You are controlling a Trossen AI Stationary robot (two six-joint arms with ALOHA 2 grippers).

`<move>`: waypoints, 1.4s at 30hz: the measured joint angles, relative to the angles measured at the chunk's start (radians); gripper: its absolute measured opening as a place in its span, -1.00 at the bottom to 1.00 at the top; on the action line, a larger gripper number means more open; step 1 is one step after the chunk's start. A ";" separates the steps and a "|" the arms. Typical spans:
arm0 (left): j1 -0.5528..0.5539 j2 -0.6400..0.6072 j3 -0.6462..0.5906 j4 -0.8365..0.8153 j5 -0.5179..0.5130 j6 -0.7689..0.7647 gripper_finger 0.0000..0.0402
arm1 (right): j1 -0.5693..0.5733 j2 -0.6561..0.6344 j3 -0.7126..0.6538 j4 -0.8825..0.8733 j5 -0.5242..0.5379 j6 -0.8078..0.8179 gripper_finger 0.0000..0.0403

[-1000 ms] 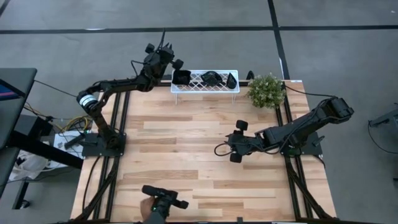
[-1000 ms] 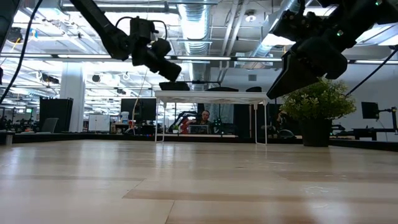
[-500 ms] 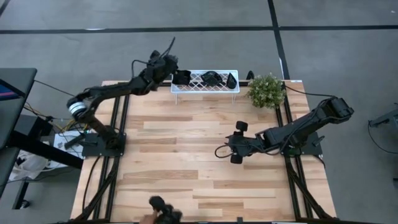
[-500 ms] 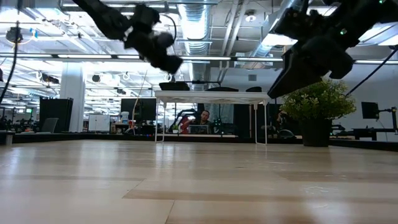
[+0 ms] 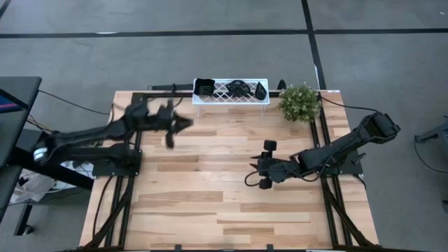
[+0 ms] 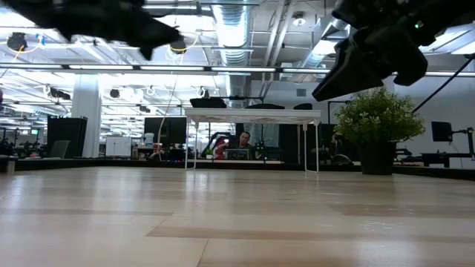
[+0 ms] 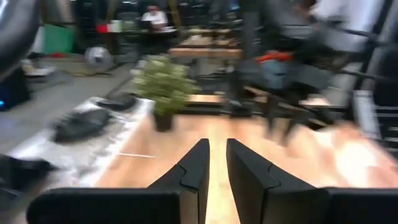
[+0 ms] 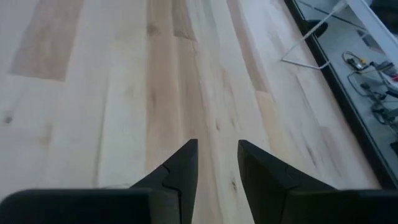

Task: Pick & Place Mini shaped plates
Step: Return to Home Position

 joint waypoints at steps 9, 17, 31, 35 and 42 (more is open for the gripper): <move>-0.230 -0.477 -0.325 0.005 0.003 -0.251 -0.72 | -0.031 -0.008 0.000 0.146 -0.068 0.046 -0.46; -0.258 -0.737 -0.428 0.005 0.014 -0.336 -0.72 | -0.144 -0.017 0.000 0.289 -0.439 0.111 -0.46; -0.258 -0.869 -0.443 -0.026 0.099 -0.336 -0.72 | -0.232 -0.223 0.000 0.329 -0.837 0.093 -0.46; -0.243 -0.869 -0.443 -0.053 0.099 -0.348 -0.72 | -0.216 -0.377 0.000 0.214 -0.837 0.049 -0.46; -0.176 -0.869 -0.416 -0.066 0.127 -0.373 -0.72 | -0.185 -0.655 0.000 -0.021 -0.755 0.008 -0.46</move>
